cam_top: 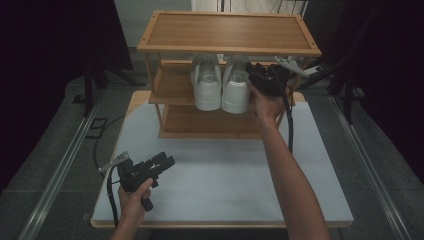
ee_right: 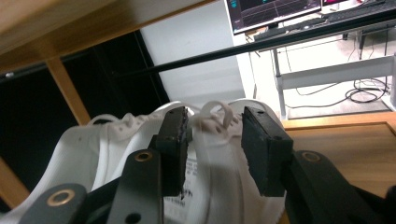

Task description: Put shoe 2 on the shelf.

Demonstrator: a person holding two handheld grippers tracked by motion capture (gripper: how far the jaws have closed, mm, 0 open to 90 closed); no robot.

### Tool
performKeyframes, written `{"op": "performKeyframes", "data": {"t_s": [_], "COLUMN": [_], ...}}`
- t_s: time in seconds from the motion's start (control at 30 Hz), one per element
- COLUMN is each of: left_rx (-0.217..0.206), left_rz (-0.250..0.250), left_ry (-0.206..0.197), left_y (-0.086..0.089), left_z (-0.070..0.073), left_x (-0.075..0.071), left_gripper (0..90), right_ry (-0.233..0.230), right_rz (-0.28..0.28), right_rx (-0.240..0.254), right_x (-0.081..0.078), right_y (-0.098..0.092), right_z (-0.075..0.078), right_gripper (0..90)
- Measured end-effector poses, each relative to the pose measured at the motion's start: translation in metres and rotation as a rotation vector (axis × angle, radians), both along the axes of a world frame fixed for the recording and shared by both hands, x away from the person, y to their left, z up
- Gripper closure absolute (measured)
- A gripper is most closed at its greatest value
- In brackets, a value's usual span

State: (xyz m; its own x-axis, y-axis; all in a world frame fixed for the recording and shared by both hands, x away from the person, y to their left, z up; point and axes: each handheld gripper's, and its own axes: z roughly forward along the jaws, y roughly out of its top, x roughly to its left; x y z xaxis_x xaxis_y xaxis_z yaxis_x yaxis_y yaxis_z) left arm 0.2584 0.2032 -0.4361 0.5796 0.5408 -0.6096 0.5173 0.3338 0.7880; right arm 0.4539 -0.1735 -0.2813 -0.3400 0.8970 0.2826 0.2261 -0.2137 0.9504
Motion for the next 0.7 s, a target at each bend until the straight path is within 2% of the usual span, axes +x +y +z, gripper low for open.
{"op": "performKeyframes", "data": {"t_s": [0.1,0.2,0.3,0.47,0.7], "left_rx": [0.004,0.016,0.025,0.033,0.034], "left_rz": [0.002,0.011,0.010,0.001,0.010], "left_ry": [0.006,0.004,0.003,0.011,0.009], "left_y": [0.001,0.001,0.000,-0.002,0.001], "left_z": [-0.001,0.000,-0.001,-0.003,-0.002], "left_x": [0.001,0.000,0.000,0.000,-0.001], "left_gripper": [36.7,36.7,36.7,36.7,36.7], "right_ry": [-0.008,0.005,0.000,-0.015,-0.039], "right_rz": [0.015,0.040,0.065,0.124,0.184], "right_rx": [-0.035,-0.053,-0.071,-0.079,-0.134], "right_x": [-0.011,-0.017,-0.028,-0.050,-0.081], "right_y": [-0.004,-0.006,-0.009,-0.016,-0.022], "right_z": [0.003,0.003,0.003,-0.002,-0.013], "right_gripper": [56.8,54.5,53.3,52.5,52.0]}}
